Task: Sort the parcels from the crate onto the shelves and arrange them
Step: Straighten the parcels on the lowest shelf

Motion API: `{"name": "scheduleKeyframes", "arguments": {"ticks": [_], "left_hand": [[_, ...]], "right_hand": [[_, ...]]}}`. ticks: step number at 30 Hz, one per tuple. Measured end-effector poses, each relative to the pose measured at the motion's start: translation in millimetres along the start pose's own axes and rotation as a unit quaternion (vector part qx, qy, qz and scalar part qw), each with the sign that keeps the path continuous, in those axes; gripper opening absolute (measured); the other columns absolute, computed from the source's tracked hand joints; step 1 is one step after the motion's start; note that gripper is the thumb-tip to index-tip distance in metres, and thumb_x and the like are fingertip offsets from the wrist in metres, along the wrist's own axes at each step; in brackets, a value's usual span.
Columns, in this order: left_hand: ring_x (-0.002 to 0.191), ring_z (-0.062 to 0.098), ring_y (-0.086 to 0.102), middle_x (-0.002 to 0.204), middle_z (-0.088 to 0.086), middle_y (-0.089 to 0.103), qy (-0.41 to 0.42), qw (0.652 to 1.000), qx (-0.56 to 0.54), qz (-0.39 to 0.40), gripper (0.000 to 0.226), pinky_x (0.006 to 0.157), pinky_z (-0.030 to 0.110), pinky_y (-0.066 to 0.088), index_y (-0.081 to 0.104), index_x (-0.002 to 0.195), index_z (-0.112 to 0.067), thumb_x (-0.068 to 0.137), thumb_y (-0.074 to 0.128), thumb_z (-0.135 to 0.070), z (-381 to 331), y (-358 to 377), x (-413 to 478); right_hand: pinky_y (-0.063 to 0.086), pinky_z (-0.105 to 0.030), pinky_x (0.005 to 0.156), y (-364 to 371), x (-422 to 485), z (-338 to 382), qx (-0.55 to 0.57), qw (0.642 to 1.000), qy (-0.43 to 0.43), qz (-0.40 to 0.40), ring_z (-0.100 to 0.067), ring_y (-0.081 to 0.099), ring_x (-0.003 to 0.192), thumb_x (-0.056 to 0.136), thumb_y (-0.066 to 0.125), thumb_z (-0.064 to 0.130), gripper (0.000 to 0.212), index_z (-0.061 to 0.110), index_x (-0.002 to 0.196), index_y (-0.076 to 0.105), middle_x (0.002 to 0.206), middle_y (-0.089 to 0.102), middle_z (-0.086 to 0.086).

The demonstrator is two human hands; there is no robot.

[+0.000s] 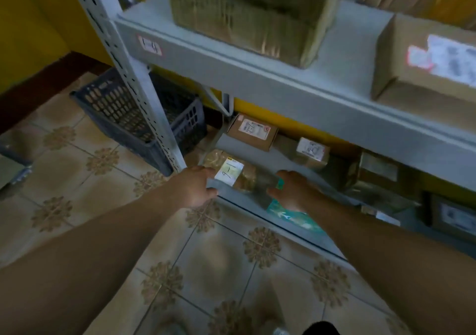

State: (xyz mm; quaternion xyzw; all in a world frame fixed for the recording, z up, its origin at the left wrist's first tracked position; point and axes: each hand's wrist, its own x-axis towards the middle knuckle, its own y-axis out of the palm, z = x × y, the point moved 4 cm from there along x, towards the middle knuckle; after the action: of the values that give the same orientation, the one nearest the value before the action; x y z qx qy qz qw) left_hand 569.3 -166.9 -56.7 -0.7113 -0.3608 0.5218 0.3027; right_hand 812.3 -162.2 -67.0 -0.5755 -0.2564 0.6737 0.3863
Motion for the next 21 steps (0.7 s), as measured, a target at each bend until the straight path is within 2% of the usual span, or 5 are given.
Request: {"name": "scheduleKeyframes", "arguments": {"ticks": [6, 8, 11, 14, 21], "left_hand": [[0.137, 0.03, 0.036, 0.153, 0.011, 0.035, 0.007, 0.999, 0.008, -0.043, 0.06, 0.108, 0.036, 0.034, 0.033, 0.149, -0.016, 0.096, 0.053, -0.038, 31.7, 71.1, 107.7], [0.137, 0.03, 0.035, 0.153, 0.011, 0.035, 0.012, 0.998, 0.026, -0.061, 0.063, 0.11, 0.037, 0.032, 0.031, 0.149, -0.016, 0.096, 0.052, -0.041, 39.0, 95.0, 139.8], [0.142, 0.031, 0.027, 0.157, 0.007, 0.027, 0.003, 0.995, 0.043, -0.092, 0.069, 0.113, 0.044, 0.029, 0.026, 0.152, -0.023, 0.094, 0.05, -0.051, 47.1, 122.8, 183.9], [0.148, 0.029, 0.011, 0.161, 0.006, 0.016, -0.004, 0.993, 0.043, -0.114, 0.072, 0.117, 0.047, 0.019, 0.022, 0.152, -0.026, 0.093, 0.048, -0.057, 47.1, 134.3, 218.9], [0.146, 0.037, -0.016, 0.163, 0.004, -0.01, -0.014, 0.994, 0.026, -0.108, 0.084, 0.117, 0.059, 0.003, 0.007, 0.154, -0.036, 0.086, 0.042, -0.073, 26.9, 156.7, 267.0]], "right_hand": [[0.047, -0.045, 0.096, 77.2, 105.6, -17.6, -0.032, 0.999, -0.01, -0.043, -0.031, 0.053, 0.117, 0.094, 0.044, 0.059, 0.06, 0.018, 0.139, 0.043, 0.134, 0.053, -0.013], [0.045, -0.045, 0.098, 98.3, 127.6, -25.3, -0.059, 0.996, -0.014, -0.06, -0.032, 0.049, 0.122, 0.094, 0.044, 0.058, 0.057, 0.021, 0.138, 0.044, 0.135, 0.052, -0.013], [0.026, -0.047, 0.115, 112.1, 149.6, -38.6, -0.13, 0.984, -0.028, -0.119, -0.032, 0.024, 0.145, 0.094, 0.046, 0.059, 0.066, 0.024, 0.148, 0.034, 0.156, 0.031, -0.011], [0.018, -0.047, 0.119, 103.4, 160.8, -43.0, -0.103, 0.984, -0.034, -0.142, -0.032, 0.012, 0.151, 0.094, 0.044, 0.061, 0.075, 0.028, 0.157, 0.019, 0.165, 0.008, -0.007], [0.023, -0.049, 0.114, 116.7, 155.5, -72.4, -0.086, 0.984, 0.027, -0.152, -0.032, 0.025, 0.145, 0.094, 0.039, 0.062, 0.069, 0.028, 0.153, 0.028, 0.159, 0.029, -0.007]]}}
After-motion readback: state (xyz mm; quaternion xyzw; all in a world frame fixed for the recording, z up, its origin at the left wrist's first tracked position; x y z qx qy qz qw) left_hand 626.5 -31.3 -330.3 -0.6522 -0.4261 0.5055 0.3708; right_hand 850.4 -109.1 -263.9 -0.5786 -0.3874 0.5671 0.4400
